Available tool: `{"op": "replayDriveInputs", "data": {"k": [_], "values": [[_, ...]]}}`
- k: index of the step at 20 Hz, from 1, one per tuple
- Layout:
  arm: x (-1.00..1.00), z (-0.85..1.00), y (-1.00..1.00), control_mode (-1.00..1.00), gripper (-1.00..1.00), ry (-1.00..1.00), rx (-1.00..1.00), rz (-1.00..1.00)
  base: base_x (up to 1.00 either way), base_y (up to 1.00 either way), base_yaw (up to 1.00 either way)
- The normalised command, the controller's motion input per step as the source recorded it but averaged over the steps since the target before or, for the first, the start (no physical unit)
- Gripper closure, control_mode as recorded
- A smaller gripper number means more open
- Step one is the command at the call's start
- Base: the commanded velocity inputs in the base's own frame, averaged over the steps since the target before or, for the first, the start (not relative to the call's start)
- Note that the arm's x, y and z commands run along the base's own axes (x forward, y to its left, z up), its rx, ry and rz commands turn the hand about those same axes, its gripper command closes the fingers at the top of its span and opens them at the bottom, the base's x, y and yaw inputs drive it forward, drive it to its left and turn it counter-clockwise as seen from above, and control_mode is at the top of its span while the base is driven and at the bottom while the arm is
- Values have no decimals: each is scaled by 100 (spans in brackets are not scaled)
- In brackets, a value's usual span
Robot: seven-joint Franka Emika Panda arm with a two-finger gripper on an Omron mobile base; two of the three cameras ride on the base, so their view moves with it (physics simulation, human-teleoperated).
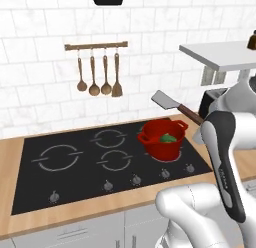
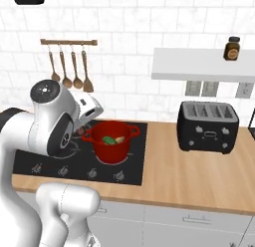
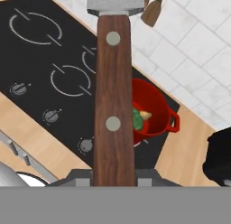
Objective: Put the broccoli and cucumber in the pot. Retrieve the spatula and lightly stir the vegetables in the pot.
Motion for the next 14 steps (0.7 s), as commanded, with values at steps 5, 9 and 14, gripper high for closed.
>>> {"op": "replayDriveInputs", "data": {"k": [5,9,14], "values": [[0,0,0,100,100,0,0,0,17,0,5],[0,-7,0,-100,100,10,-1,0,0,0,0],[2,-3,-1,-100,100,6,0,-2,0,0,0]]}}
